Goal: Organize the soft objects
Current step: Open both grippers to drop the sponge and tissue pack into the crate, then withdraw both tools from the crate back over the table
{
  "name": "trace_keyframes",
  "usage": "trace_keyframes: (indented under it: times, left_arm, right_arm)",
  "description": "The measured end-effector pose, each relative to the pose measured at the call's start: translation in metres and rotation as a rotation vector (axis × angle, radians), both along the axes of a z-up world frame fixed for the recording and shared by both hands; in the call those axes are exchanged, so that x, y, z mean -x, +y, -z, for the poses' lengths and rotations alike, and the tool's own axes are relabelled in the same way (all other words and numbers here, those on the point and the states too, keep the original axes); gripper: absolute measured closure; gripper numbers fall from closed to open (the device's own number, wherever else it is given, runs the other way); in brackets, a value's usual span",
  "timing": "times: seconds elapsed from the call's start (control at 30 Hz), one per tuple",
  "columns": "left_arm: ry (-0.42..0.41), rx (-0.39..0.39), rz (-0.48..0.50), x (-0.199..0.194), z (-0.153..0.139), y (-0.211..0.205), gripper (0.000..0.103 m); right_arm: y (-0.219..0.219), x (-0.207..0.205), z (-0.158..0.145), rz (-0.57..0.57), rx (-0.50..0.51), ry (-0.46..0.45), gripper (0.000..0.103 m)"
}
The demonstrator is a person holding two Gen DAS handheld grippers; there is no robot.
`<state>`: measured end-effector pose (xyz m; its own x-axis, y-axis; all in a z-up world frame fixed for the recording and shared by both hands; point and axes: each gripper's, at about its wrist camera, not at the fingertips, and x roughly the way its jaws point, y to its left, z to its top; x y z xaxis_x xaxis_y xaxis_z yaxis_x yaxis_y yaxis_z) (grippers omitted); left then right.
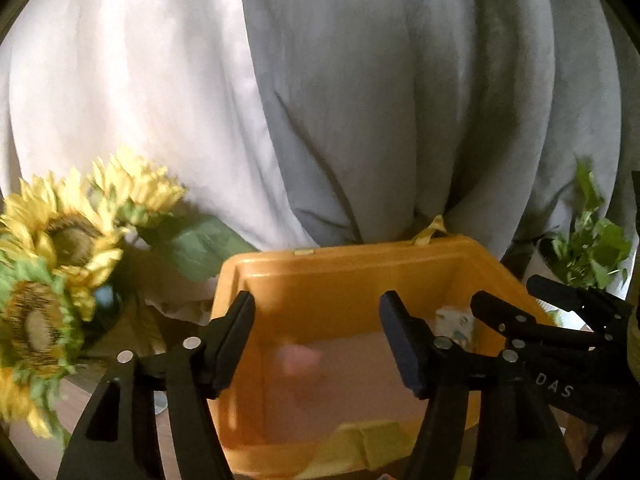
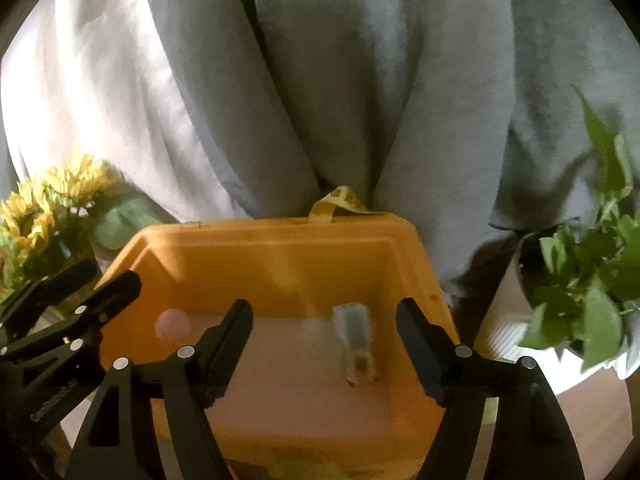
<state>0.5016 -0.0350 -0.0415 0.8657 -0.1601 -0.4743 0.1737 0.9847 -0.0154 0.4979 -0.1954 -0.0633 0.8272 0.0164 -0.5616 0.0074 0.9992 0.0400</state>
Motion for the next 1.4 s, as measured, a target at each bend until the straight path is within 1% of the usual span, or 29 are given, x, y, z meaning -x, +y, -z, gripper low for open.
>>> trace_keyframes:
  times: [0.17, 0.33, 0.5, 0.63, 0.93, 1.2, 1.4]
  left_arm:
    - [-0.038, 0.008, -0.026, 0.027, -0.016, 0.003, 0.034]
    - [-0.078, -0.007, -0.049, 0.06, -0.03, 0.003, 0.034]
    - [-0.118, -0.032, -0.036, 0.096, -0.039, -0.004, 0.034]
    - [-0.137, -0.041, -0.028, 0.121, -0.043, -0.01, 0.034]
    - [-0.134, -0.025, -0.006, 0.175, -0.043, -0.016, 0.034]
    - [-0.111, -0.028, 0.0, 0.22, -0.037, -0.015, 0.034]
    - [-0.092, -0.027, 0.006, 0.246, -0.03, -0.01, 0.034]
  right_arm:
    - [-0.003, 0.027, -0.019, 0.011, -0.014, -0.049, 0.028]
    - [-0.007, 0.06, -0.038, 0.02, -0.015, -0.096, 0.028]
    - [-0.011, 0.096, -0.05, 0.041, -0.027, -0.126, 0.028]
    - [-0.015, 0.12, -0.055, 0.052, -0.033, -0.142, 0.028]
    - [-0.017, 0.171, -0.057, 0.063, -0.037, -0.158, 0.028]
    - [-0.013, 0.216, -0.053, 0.057, -0.045, -0.149, 0.028]
    - [-0.007, 0.244, -0.047, 0.053, -0.05, -0.138, 0.028]
